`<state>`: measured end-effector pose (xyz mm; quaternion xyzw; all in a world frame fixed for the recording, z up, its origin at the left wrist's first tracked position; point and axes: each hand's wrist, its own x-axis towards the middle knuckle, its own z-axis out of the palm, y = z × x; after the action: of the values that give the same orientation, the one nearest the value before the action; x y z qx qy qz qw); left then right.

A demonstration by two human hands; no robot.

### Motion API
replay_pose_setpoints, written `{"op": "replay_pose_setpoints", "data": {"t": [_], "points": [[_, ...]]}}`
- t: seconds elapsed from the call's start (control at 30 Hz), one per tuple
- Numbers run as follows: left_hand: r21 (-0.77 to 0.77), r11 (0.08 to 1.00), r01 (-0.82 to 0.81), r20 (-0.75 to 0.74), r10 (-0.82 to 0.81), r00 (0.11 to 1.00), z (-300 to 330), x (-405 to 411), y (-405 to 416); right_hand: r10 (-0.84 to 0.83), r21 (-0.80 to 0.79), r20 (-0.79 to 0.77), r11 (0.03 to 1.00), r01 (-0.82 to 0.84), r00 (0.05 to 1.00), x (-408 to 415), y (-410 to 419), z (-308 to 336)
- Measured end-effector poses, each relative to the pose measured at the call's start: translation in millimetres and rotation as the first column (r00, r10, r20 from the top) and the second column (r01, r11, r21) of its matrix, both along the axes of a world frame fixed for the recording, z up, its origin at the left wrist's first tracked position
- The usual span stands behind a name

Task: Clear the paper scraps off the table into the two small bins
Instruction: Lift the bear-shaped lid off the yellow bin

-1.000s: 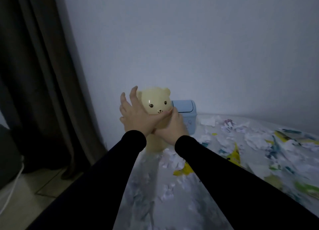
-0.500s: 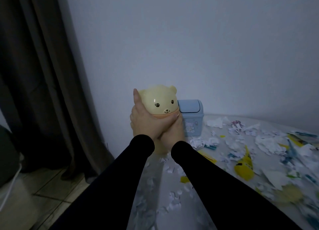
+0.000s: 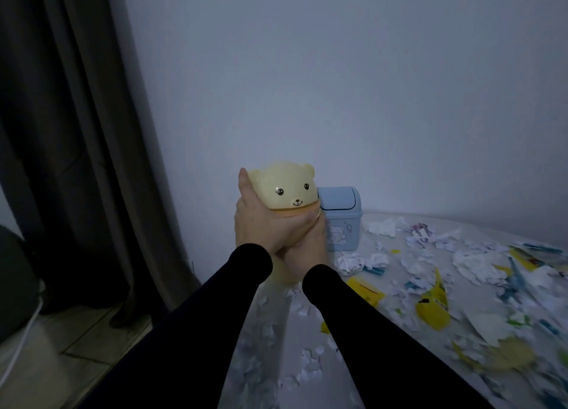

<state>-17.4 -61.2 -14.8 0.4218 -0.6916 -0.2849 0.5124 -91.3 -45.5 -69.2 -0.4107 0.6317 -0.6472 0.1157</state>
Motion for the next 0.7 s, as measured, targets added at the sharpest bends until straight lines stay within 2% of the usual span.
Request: {"op": "replay_pose_setpoints", "data": {"t": [0.17, 0.27, 0.43, 0.53, 0.7], "points": [[0.057, 0.998, 0.016, -0.093, -0.011, 0.996, 14, 4, -6, -0.004, 0.034, -0.004, 0.999, 0.004, 1.000, -1, -1, -2], [-0.019, 1.000, -0.007, -0.122, 0.005, 0.992, 18, 13, -3, 0.015, 0.065, 0.018, 0.998, -0.016, 1.000, 1, -2, 0], [-0.067, 0.992, -0.105, -0.272, 0.083, 0.959, -10, 49, 8, 0.032, 0.080, 0.007, 0.996, -0.032, 0.999, -2, 10, 6], [-0.058, 0.974, -0.220, -0.215, 0.203, 0.955, -27, 78, 11, 0.026, 0.099, 0.002, 0.995, -0.026, 1.000, -1, 15, 11], [0.088, 0.929, -0.361, -0.126, 0.370, 0.921, -44, 108, 13, -0.012, 0.133, -0.010, 0.991, 0.013, 1.000, 4, 21, 10]]}}
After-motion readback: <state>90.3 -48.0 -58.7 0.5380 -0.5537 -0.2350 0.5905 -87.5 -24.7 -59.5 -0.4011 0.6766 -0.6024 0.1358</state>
